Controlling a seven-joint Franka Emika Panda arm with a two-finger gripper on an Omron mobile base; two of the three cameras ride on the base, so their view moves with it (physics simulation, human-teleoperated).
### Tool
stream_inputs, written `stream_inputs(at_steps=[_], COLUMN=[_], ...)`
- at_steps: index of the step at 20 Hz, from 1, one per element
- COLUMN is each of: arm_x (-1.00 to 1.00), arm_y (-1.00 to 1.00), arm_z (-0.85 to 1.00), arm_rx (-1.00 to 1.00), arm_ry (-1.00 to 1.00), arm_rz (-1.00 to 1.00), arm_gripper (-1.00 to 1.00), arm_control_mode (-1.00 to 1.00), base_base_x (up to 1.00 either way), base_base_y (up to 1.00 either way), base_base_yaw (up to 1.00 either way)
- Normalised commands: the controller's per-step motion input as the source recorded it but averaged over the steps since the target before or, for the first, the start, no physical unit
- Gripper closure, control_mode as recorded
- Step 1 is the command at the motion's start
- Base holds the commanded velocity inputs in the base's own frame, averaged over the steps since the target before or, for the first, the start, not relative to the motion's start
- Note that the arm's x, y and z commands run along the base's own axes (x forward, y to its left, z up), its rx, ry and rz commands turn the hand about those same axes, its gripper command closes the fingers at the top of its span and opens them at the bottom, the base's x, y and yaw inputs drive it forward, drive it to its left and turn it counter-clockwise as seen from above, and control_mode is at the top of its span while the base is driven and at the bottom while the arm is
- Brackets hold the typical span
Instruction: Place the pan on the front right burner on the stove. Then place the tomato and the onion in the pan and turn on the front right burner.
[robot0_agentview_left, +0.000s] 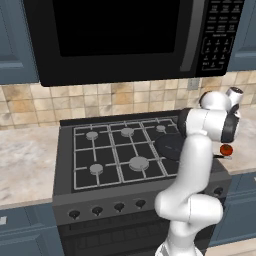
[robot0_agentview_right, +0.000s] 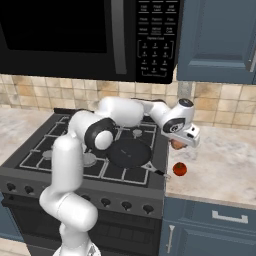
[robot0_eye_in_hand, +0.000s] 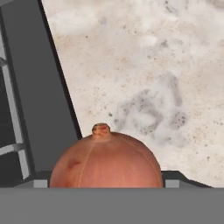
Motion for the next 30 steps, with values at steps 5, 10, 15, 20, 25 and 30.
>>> stream_inputs(at_steps=[5, 10, 15, 20, 25, 30], arm_x=[-0.29, -0.18, -0.14, -0.14, -0.15, -0.01], arm_y=[0.60, 0.64, 0.61, 0.59, 0.56, 0.54], arm_z=[0.40, 0.31, 0.19, 0.01, 0.00, 0.00], arm_rx=[0.00, 0.00, 0.00, 0.00, 0.00, 0.00], arm_ry=[-0.02, 0.00, 0.00, 0.00, 0.00, 0.01], arm_rz=[0.00, 0.00, 0.00, 0.00, 0.00, 0.00], arm_gripper=[1.00, 1.00, 1.00, 1.00, 1.00, 1.00], arm_control_mode=[-1.00, -1.00, -1.00, -1.00, -1.00, -1.00], base_base_x=[0.00, 0.00, 0.00, 0.00, 0.00, 0.00], base_base_y=[0.00, 0.00, 0.00, 0.00, 0.00, 0.00], base_base_yaw=[0.00, 0.00, 0.00, 0.00, 0.00, 0.00])
